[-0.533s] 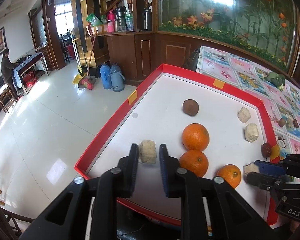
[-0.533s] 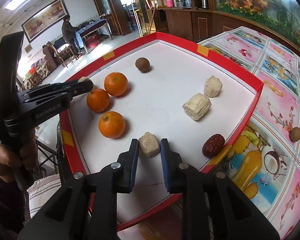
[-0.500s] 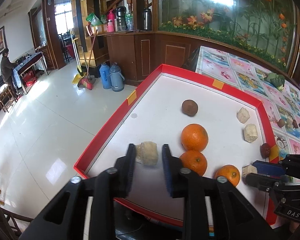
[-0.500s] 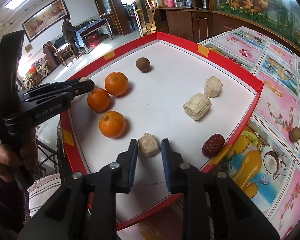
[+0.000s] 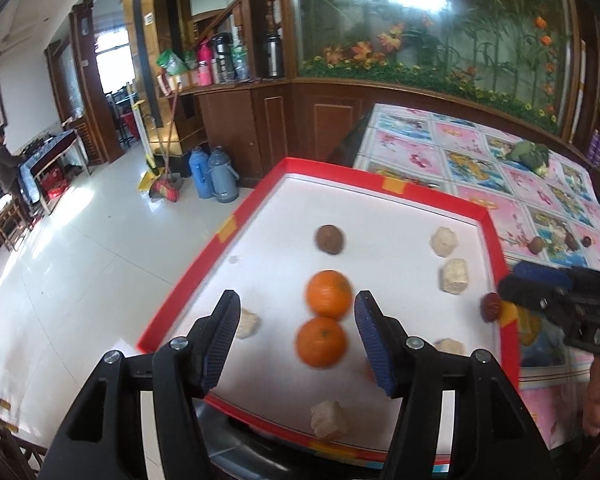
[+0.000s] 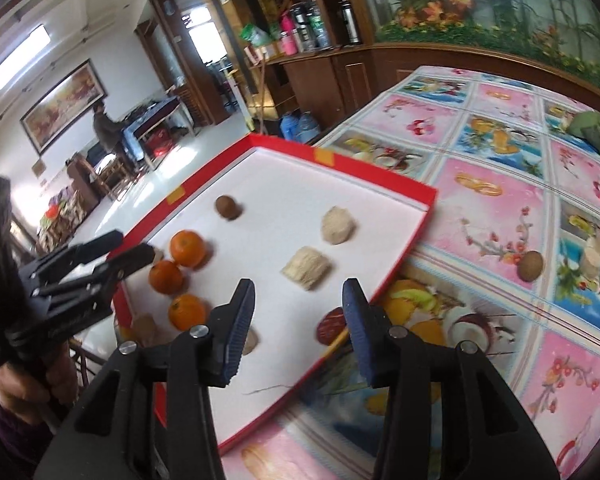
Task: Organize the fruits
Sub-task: 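Move both open grippers back over the fruit pile on the table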
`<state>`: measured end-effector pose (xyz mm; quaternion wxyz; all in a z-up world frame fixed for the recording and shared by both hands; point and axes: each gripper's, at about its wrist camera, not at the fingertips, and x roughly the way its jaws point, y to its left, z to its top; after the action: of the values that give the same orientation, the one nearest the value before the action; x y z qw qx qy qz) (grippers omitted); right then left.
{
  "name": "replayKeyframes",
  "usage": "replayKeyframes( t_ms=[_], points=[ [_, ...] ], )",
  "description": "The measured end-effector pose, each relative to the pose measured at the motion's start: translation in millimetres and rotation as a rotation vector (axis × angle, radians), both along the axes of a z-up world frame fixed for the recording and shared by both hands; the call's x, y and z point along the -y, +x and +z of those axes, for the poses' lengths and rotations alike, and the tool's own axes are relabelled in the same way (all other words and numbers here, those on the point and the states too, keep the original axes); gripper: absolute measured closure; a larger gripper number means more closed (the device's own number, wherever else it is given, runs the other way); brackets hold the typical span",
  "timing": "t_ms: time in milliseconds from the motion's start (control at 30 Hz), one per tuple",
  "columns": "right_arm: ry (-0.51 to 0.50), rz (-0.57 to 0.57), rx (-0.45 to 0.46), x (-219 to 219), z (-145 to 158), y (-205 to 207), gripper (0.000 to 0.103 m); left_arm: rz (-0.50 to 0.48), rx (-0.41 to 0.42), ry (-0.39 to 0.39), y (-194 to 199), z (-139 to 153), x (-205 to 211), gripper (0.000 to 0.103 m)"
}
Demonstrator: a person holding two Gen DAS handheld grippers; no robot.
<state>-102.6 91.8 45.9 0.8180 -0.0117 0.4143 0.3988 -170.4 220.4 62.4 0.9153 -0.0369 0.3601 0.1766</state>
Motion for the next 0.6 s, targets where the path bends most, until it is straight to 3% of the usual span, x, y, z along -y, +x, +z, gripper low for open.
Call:
replayKeyframes(
  t_ms=[267, 600],
  points=[
    [0.012, -0.158, 0.010, 59.6, 9.3, 32.5, 0.055, -0.120, 0.005, 0.020, 10.5, 11.1, 46.2, 0.038],
    [0.018, -0.422, -0.007, 168.6, 10.6, 79.2, 0.056, -0.243, -0.032, 0.031, 21.9, 6.2, 94.2, 0.037]
  ],
)
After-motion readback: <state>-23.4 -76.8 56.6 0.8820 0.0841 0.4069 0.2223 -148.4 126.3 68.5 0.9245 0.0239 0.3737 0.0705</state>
